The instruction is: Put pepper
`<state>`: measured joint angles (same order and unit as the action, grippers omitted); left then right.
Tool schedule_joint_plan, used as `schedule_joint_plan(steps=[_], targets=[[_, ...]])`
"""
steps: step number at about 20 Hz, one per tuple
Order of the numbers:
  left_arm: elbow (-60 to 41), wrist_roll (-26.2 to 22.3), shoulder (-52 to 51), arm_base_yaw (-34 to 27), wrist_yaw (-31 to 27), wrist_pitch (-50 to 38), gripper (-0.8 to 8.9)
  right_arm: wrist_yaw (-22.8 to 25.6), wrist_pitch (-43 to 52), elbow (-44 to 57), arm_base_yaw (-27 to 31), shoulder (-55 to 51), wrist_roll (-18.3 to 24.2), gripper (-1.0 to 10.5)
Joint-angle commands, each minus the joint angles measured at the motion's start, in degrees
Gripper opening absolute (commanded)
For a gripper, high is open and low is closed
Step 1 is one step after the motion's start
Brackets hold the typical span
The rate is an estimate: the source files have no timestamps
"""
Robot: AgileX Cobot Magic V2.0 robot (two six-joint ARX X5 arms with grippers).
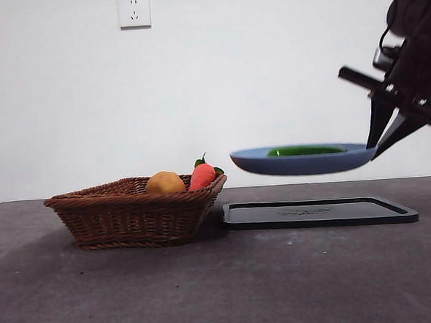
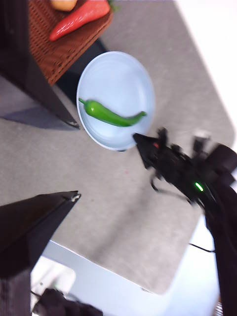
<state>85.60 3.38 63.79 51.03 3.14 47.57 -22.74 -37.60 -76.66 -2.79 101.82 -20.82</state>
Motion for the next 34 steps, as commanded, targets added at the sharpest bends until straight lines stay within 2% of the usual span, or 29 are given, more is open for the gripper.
schedule_joint_plan(steps=[1,8,14,17,19,24,27,29,31,34], targets=[[1.0,-0.4,-2.1,0.6,-0.2,0.1,2.21,0.8,0.2,-4.2,0.3,5.1,-0.8,0.0],[1.0,0.0,-5.0,0.6,-0.2,2.6,2.21,0.8,4.2,-7.4,1.0,13.4,-1.8,0.1],[1.0,0.1,-5.0,0.7,-0.2,3.1,2.21,2.1,4.6,-7.4,1.0,15.3,-1.4,0.1],[1.0,0.0,-5.0,0.6,-0.2,3.6,2.21,1.8,4.0,-7.4,1.0,15.2,-0.6,1.4],[1.0,0.0,-5.0,0.6,-0.2,3.6,2.21,1.8,2.6,-7.4,1.0,14.1,1.4,1.8],[1.0,-0.2,-4.9,0.6,-4.7,5.4,2.21,2.1,-3.8,-7.4,1.2,3.4,6.1,1.8],[1.0,-0.5,-4.9,0.6,-7.6,7.1,2.20,1.6,-12.7,-7.4,0.3,-7.0,10.8,1.8],[1.0,-0.5,-4.8,0.6,-11.9,9.0,2.19,1.5,-20.9,-7.4,-1.9,-14.5,14.6,1.8],[1.0,-0.5,-4.4,0.6,-12.5,10.5,2.19,1.6,-27.5,-7.4,-4.9,-22.0,17.6,1.8],[1.0,-0.5,-4.2,0.6,-12.5,11.4,2.19,1.7,-32.6,-7.4,-10.9,-31.8,17.9,1.8]])
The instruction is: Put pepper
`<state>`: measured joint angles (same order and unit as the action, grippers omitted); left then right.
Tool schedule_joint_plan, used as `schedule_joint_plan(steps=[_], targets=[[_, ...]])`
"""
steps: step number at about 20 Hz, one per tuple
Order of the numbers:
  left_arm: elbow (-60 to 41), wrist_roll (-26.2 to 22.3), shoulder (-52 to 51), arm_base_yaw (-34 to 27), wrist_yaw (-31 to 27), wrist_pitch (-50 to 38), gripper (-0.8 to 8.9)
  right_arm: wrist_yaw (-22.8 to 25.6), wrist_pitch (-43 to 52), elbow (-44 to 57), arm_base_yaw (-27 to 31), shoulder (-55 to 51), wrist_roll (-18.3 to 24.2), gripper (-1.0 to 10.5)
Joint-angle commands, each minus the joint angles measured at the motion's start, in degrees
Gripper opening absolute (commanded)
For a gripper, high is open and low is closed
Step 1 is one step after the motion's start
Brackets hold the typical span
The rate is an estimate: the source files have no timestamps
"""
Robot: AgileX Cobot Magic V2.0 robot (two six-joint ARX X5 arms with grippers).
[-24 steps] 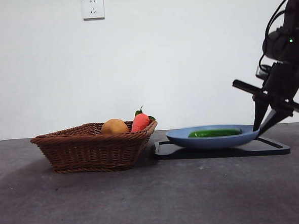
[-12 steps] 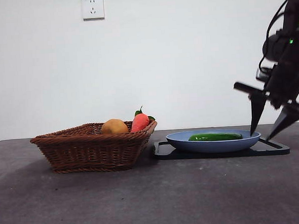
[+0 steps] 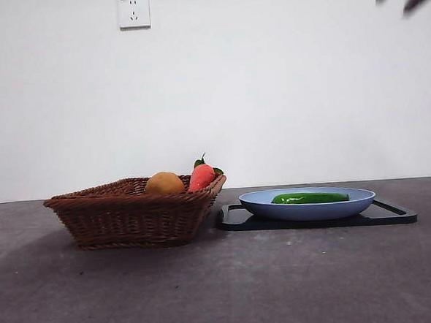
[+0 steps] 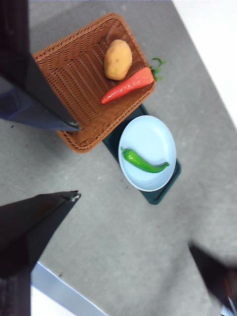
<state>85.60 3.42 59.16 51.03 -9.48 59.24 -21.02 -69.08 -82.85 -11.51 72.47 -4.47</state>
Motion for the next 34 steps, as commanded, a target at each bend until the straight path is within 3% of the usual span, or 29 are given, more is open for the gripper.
schedule_joint_plan(steps=[1,6,8,10,15,27,29,31,34], targets=[[1.0,-0.5,0.5,0.6,0.1,-0.2,2.19,0.1,-2.5,-1.2,-3.8,-5.3,1.5,1.8],[1.0,-0.5,0.5,0.6,0.7,0.0,2.08,0.2,-9.6,-1.2,-10.9,-13.8,1.4,1.0],[1.0,-0.5,0.5,0.6,0.7,0.1,0.91,0.1,-9.6,-1.2,-12.3,-16.1,1.9,0.0],[1.0,-0.5,0.5,0.7,0.7,0.0,0.08,0.1,-9.6,-1.2,-12.7,-17.1,2.0,0.1],[1.0,-0.5,0.5,0.6,0.6,0.0,0.08,0.1,-9.6,-1.2,-12.7,-17.3,-0.1,0.1],[1.0,-0.5,0.4,0.6,0.5,-2.1,0.08,0.2,-9.6,-1.2,-12.7,-17.4,0.0,0.1],[1.0,-3.1,0.4,0.5,-3.3,-3.2,0.08,0.2,-9.6,-1.2,-12.7,-17.4,0.0,0.1],[1.0,-4.6,-0.2,-2.7,-9.2,-9.4,0.08,0.1,-9.6,-1.2,-12.7,-17.4,0.0,0.1],[0.9,-9.1,-2.8,-13.6,-7.1,-17.8,0.08,0.2,-9.6,-1.2,-12.6,-17.4,0.0,0.1]])
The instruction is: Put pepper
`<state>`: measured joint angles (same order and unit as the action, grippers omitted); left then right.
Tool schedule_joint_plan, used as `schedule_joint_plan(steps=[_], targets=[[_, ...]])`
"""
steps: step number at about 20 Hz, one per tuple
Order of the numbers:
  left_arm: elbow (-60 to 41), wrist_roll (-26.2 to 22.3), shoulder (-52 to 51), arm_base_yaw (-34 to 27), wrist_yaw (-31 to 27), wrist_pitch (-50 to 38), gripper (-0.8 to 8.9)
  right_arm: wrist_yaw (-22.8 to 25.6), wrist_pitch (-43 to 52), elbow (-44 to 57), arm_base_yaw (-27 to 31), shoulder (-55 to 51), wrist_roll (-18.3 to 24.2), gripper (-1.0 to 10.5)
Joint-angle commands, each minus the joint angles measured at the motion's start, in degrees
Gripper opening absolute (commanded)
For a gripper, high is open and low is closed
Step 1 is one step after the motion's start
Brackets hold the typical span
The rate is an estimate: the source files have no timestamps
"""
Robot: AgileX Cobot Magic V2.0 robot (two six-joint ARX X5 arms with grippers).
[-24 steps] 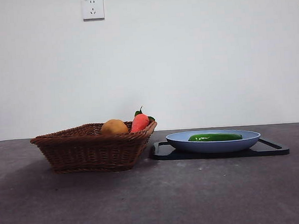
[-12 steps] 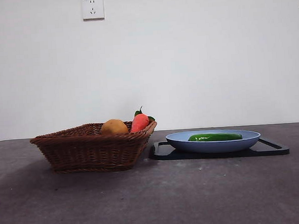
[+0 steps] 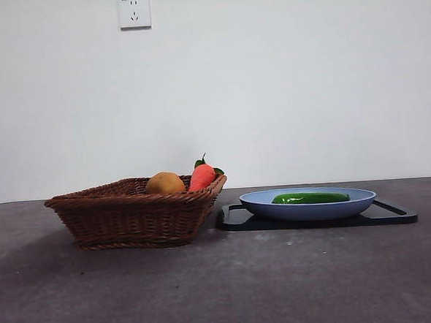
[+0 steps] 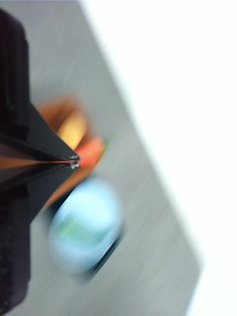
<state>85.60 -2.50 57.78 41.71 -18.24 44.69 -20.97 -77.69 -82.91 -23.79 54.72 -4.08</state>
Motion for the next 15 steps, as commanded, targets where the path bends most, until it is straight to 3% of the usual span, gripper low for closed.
schedule_joint_plan(steps=[1,3,5,10,15], targets=[[0.6,-4.1,-2.7,-8.4,5.6,-5.6,0.08,0.1,-0.9,-1.1,-0.3,0.3,-0.4,0.1],[-2.8,-6.1,-6.3,-17.0,13.3,-12.5,0.08,0.1,-0.9,-1.1,-0.3,0.3,-0.4,0.1],[-9.9,-6.8,-11.6,-24.6,17.5,-21.7,0.08,0.1,-0.9,-1.1,-0.3,0.3,-0.4,0.1],[-35.4,-5.7,-27.2,-36.5,16.8,-42.4,0.08,0.1,-0.9,-1.1,-0.3,0.3,-0.4,0.1],[-55.5,-1.9,-39.8,-42.0,16.8,-47.7,0.08,0.1,-0.9,-1.1,-0.3,0.3,-0.4,0.1]])
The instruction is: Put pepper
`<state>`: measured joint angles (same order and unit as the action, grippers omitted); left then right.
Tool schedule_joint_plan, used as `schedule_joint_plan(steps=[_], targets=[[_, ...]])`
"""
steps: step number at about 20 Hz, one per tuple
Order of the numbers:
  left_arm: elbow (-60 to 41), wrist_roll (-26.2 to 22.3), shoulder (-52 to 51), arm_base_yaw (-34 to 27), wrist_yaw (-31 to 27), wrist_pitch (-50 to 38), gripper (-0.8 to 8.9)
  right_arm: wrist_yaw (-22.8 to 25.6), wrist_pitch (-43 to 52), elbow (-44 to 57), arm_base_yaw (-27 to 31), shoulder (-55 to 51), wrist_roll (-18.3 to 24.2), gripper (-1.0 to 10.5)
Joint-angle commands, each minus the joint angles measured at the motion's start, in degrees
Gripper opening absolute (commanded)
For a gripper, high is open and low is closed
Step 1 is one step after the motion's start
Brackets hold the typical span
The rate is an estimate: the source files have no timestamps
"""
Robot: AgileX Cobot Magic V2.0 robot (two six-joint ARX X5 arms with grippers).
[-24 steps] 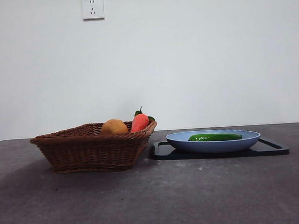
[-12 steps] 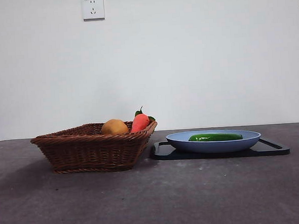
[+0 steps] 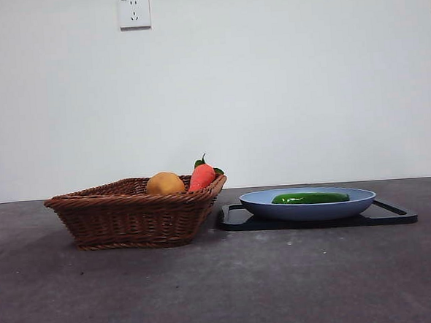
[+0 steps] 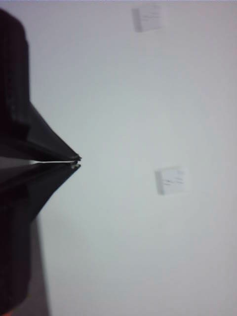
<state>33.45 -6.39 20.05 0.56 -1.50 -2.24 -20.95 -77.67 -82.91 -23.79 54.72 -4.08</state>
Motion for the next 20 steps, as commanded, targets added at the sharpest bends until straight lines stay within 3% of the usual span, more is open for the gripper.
schedule_joint_plan(steps=[1,11,15,20], targets=[[-6.7,2.8,-4.3,-1.6,0.1,-0.7,0.08,0.1,-1.0,-1.1,-0.3,0.3,-0.4,0.1],[-28.2,9.4,-16.2,-4.1,0.2,-0.6,0.08,0.1,-1.0,-1.1,-0.3,0.3,-0.4,0.1],[-32.5,9.7,-19.3,-4.1,0.1,-0.2,0.08,0.1,-1.0,-1.1,-0.3,0.3,-0.4,0.1],[-33.1,9.9,-20.0,-4.1,0.1,6.8,0.08,0.1,-1.0,-1.1,-0.3,0.3,-0.4,0.1]])
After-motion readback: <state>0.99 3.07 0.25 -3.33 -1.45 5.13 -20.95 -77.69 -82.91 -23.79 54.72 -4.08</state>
